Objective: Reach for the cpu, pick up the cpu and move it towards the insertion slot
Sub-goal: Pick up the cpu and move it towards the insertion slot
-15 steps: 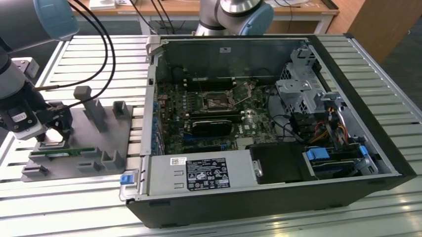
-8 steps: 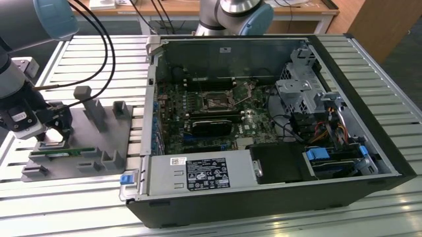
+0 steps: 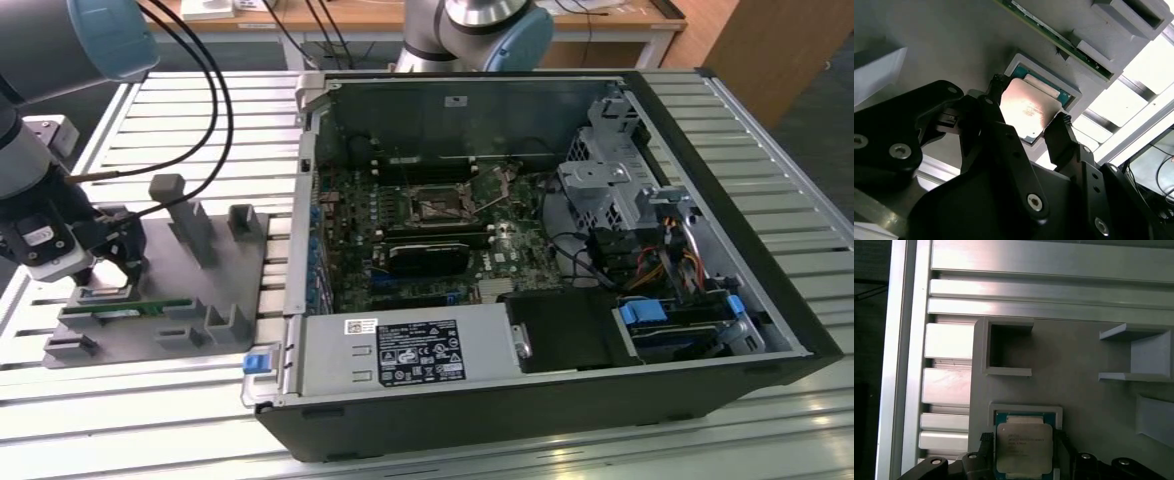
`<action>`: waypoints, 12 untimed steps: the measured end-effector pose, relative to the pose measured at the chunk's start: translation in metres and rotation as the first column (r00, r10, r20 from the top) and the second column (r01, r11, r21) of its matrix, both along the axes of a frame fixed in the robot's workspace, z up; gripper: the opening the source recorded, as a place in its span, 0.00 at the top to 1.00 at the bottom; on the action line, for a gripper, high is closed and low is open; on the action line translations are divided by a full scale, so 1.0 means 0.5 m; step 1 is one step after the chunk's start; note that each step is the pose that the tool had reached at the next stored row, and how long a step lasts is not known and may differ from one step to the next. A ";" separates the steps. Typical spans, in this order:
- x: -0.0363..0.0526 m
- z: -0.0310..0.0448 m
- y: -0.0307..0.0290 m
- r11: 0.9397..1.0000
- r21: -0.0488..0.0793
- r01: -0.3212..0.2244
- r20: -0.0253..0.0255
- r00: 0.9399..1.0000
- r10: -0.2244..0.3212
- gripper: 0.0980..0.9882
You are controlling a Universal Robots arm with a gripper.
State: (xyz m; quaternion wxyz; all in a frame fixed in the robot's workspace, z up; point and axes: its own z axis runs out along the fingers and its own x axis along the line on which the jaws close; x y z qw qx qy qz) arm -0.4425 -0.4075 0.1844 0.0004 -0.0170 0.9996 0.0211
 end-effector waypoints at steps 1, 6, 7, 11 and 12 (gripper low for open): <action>0.000 0.000 0.000 1.000 0.000 0.000 0.000 1.000 0.000 0.42; 0.000 0.000 0.000 1.000 0.000 0.000 0.000 1.000 0.000 0.51; 0.000 0.000 0.000 1.000 0.000 0.000 0.000 1.000 0.000 0.51; 0.000 0.010 0.000 1.000 0.000 0.000 0.000 1.000 0.000 0.51; 0.000 0.011 0.000 1.000 0.000 0.000 0.000 1.000 0.000 0.51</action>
